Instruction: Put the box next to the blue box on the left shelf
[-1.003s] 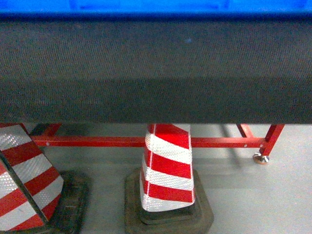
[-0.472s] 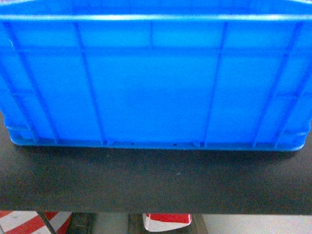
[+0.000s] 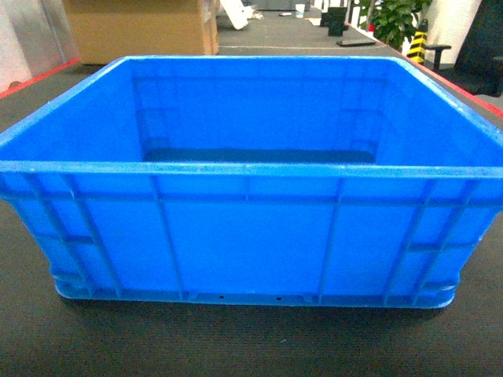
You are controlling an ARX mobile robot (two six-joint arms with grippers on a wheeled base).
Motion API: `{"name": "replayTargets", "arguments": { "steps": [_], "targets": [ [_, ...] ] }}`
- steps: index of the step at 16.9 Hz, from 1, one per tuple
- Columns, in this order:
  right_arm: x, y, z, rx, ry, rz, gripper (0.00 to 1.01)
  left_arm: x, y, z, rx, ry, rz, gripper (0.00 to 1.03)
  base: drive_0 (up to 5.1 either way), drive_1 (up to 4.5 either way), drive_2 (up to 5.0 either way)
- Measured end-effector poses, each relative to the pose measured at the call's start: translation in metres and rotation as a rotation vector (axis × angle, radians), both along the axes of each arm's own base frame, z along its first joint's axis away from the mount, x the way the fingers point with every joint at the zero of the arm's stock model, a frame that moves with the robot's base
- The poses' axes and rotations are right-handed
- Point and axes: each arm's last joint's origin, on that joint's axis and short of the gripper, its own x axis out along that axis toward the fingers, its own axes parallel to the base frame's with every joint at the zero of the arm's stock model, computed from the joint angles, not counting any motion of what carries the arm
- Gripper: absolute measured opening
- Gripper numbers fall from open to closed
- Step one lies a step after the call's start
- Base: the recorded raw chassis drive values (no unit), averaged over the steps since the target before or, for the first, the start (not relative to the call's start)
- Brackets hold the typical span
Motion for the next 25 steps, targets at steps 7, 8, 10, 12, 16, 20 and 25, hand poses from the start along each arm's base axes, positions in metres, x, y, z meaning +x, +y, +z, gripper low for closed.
{"name": "replayTargets", "arguments": {
  "steps": [7, 8, 10, 12, 16, 20, 25],
  "targets": [
    [0.0, 0.0, -0.0003, 0.0, 0.003, 0.0, 0.98, 0.0, 0.0, -0.0003, 0.0, 0.005, 0.001, 0.98, 0.0, 0.0, 0.0],
    [0.0, 0.0, -0.0003, 0.0, 0.003, 0.0, 0.98, 0.0, 0.0, -0.0003, 0.0, 0.004, 0.001, 0.98, 0.0, 0.0, 0.0],
    [0.0, 0.0, -0.0003, 0.0, 0.003, 0.0, 0.98, 0.0, 0.0, -0.0003, 0.0, 0.004, 0.001, 0.98, 0.0, 0.0, 0.0],
    [0.0, 0.0, -0.0003, 0.0, 0.003, 0.0, 0.98, 0.0, 0.0, -0.0003, 0.0, 0.004, 0.001, 0.98, 0.0, 0.0, 0.0],
    [0.0, 0.0, -0.0003, 0.0, 0.003, 0.0, 0.98, 0.0, 0.0, -0.0003, 0.0, 0.004, 0.001, 0.98, 0.0, 0.0, 0.0],
    [0.0, 0.0, -0.0003, 0.0, 0.003, 0.0, 0.98, 0.0, 0.0, -0.0003, 0.0, 0.004, 0.001, 0.98, 0.0, 0.0, 0.0],
    [0.0, 0.0, -0.0003, 0.0, 0.003, 0.0, 0.98, 0.0, 0.0, -0.0003, 0.0, 0.004, 0.001, 0.98, 0.0, 0.0, 0.0]
  ]
}}
